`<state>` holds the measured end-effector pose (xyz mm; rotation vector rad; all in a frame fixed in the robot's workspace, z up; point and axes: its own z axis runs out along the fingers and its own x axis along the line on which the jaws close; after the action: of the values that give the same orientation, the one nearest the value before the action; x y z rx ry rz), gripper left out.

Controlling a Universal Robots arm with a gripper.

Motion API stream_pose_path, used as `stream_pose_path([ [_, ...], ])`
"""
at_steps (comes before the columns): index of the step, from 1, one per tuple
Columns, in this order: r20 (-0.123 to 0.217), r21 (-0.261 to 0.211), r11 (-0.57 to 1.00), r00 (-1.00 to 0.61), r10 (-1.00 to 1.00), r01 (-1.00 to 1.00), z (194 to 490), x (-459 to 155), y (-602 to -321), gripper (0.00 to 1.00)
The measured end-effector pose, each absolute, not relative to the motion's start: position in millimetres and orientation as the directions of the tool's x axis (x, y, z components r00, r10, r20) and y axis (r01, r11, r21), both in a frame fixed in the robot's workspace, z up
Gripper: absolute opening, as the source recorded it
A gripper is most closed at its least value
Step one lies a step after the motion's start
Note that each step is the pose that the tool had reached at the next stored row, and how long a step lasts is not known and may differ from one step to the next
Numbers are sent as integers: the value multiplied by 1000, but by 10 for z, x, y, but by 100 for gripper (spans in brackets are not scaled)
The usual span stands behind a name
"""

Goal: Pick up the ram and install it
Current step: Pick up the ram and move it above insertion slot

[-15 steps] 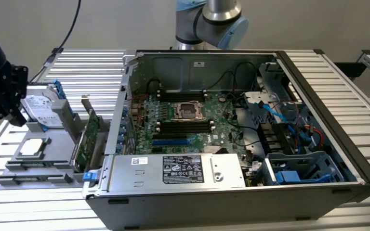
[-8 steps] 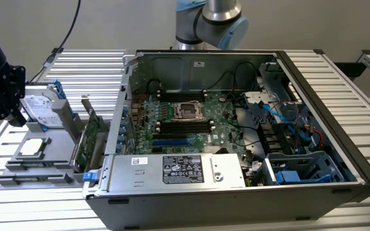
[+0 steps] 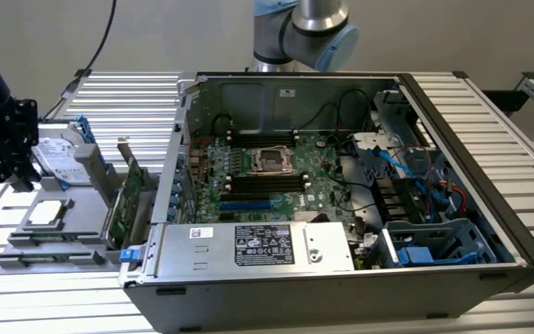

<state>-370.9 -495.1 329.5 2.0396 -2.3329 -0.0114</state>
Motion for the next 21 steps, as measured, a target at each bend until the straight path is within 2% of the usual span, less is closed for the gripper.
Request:
stream_pose_path([
  [6, 20, 40, 99, -98, -995, -994, 3187, -3709, -5041, 24],
  [7, 19, 42, 90, -90, -996, -995, 3170, -3709, -5049, 25],
  [8, 18, 43, 81, -81, -997, -996, 3153, -3709, -5058, 31],
  [9, 17, 45, 72, -72, -997, -996, 3136, -3709, -5067, 31],
  [10, 16, 46, 63, -62, -998, -997, 3117, -3709, -5076, 37],
  [21, 6, 64, -13, 13, -1000, -998, 2925, -3709, -5208, 37],
])
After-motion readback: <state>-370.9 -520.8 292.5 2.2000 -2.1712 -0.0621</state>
